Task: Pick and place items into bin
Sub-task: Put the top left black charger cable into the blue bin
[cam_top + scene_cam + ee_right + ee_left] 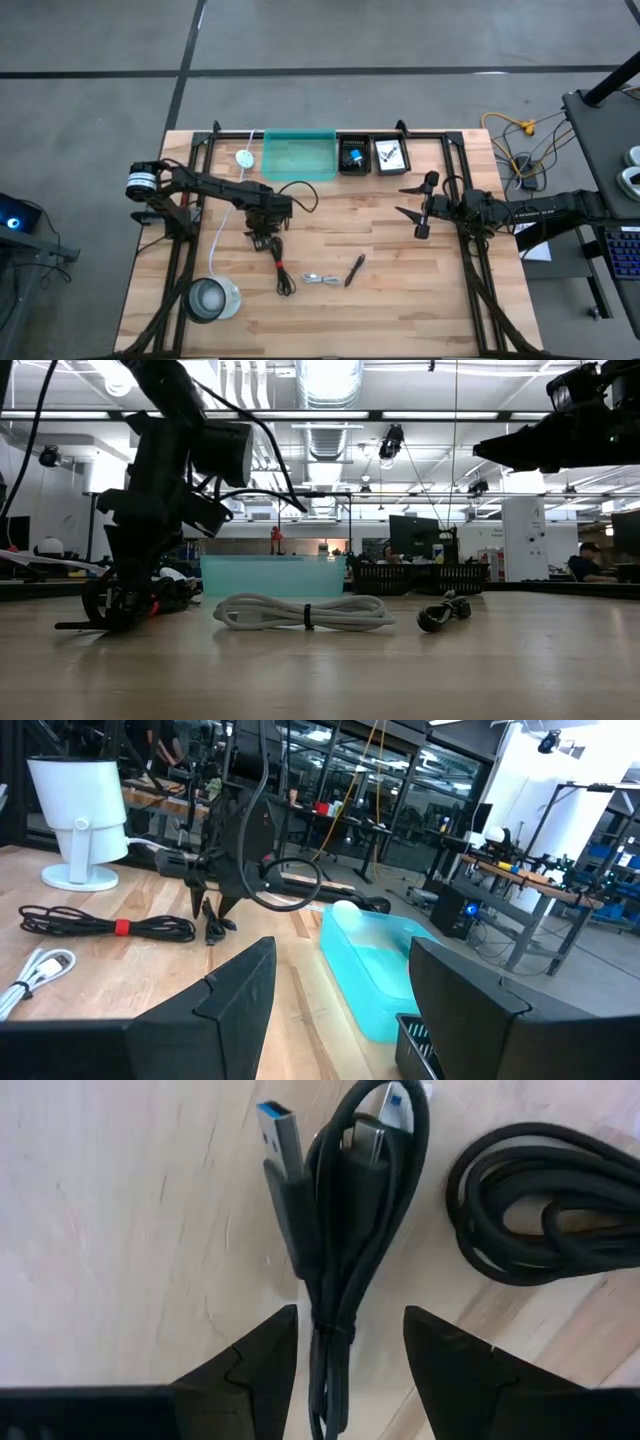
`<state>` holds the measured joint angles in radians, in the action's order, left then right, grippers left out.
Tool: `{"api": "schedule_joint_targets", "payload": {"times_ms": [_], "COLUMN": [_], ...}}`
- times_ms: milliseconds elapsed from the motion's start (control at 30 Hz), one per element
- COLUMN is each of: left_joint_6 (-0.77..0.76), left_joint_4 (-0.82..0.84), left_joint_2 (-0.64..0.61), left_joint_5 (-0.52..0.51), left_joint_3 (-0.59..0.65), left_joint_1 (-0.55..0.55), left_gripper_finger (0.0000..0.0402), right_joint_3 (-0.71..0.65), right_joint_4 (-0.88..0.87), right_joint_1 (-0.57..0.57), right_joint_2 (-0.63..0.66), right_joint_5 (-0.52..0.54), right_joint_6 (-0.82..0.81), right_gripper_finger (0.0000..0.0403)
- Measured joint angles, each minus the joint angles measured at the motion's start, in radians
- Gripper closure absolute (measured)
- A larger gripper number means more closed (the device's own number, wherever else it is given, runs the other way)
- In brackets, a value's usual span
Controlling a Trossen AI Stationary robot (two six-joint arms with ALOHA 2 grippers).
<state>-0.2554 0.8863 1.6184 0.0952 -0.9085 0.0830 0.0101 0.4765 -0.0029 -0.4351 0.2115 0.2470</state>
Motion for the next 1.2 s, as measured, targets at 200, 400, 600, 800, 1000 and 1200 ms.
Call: {"api": "schedule_joint_targets", "payload": {"times_ms": [200,400,600,800,1000,1200], "left_joint_6": [0.030,0.056,0.147,0.245,0.437,0.625], "left_joint_4": [-0.009,-0.013,-0.012,-0.005,-0.029,-0.205], "left_joint_2": [0.000,0.000,0.000,-0.002,-0.002,-0.002], "left_joint_5": [-0.044,-0.098,-0.105,-0.138,-0.369,-0.450], "left_joint_3": [0.021,0.032,-0.015,-0.153,-0.321,-0.388], "left_joint_1": [0.000,0.000,0.003,0.002,0.015,0.106], "left_gripper_finger": [0.0273,0.0348,0.0388,0.0383,0.0383,0.0383], "right_joint_3": [0.000,0.000,0.000,0.000,0.000,0.000], "right_joint_4": [0.000,0.001,0.001,0.001,0.001,0.001], "right_joint_1": [0.000,0.000,0.000,0.000,0.000,0.000], "right_joint_2": [0.000,0.000,0.000,0.000,0.000,0.000], "right_joint_5": [0.000,0.000,0.000,0.000,0.000,0.000], "right_joint_6": [0.000,0.000,0.015,0.019,0.019,0.019], "right_gripper_finger": [0.0188,0.0188,0.0188,0.0188,0.0188,0.0188]}}
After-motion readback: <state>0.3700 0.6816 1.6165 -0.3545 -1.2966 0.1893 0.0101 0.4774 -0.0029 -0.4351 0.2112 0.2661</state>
